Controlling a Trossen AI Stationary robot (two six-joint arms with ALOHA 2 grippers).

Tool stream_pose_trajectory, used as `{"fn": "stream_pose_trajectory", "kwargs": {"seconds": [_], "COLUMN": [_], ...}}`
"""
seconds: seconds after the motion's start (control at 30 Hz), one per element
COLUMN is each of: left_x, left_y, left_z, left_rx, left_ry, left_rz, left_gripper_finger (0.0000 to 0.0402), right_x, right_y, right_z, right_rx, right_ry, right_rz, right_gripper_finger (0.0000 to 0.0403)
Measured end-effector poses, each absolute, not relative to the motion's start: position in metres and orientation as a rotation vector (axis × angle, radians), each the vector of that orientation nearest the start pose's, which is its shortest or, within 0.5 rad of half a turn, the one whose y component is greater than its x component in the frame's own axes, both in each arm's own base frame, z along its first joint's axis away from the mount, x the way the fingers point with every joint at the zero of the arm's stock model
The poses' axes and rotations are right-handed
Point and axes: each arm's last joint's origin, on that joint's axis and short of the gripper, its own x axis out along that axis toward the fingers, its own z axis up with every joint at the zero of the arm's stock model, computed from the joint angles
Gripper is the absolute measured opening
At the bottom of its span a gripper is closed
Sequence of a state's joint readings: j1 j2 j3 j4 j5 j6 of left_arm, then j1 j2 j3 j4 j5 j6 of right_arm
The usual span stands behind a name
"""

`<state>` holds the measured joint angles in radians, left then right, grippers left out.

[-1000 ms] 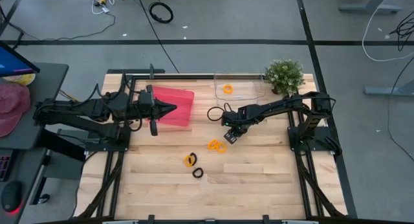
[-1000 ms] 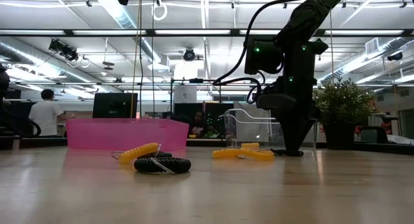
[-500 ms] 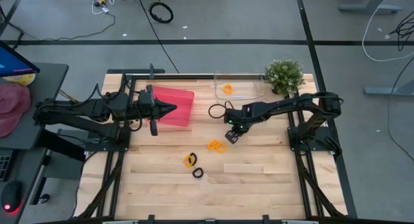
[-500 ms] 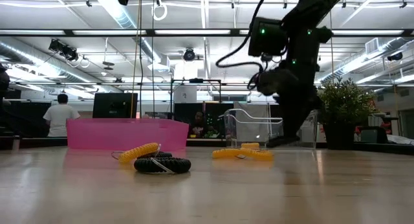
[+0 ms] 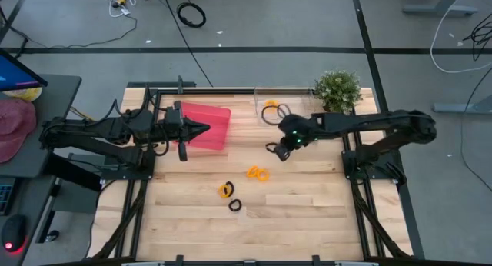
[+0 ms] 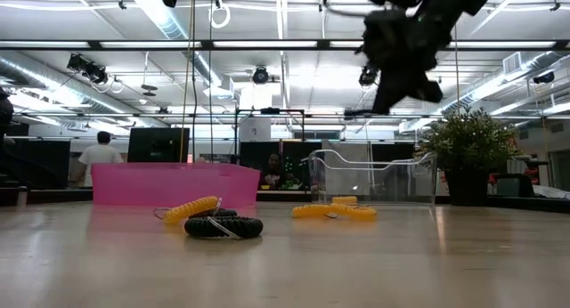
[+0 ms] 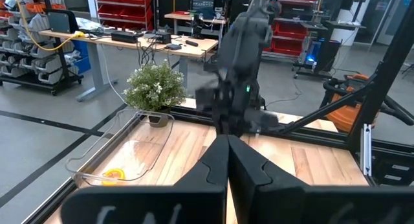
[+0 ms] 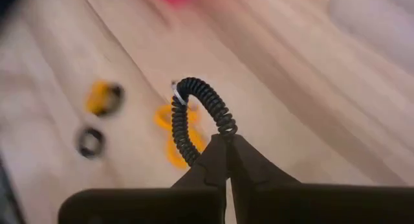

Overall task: Sort spring keychains
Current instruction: Put the black spring keychain into the pink bin

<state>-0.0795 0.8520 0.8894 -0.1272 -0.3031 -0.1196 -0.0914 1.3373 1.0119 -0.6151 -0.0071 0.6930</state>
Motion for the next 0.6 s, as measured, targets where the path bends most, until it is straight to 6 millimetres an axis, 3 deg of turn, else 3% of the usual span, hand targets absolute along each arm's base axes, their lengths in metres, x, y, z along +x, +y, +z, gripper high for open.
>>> {"fn": "stream_pose_trajectory", "kwargs": {"seconds": [0.3, 0.6], "left_x": [0.184, 0.184], "left_y": [-0.006, -0.006], "left_z": [0.363, 0.374], "left_rx": [-0.104, -0.126], "left_ry": [0.067, -0.043], "left_rz": [0.228, 0.222], "left_gripper_finger": [0.0005, 0.0005], "right_x": [0.259, 0.267], "right_y": [-0.025, -0.027], "right_z": [0.314, 0.345], "right_rx": [0.650, 0.578], "right_ry": [0.455, 0.154], "right_rz": [-0.312, -0.218], "right_gripper_finger": [0.0000, 0.0000]}}
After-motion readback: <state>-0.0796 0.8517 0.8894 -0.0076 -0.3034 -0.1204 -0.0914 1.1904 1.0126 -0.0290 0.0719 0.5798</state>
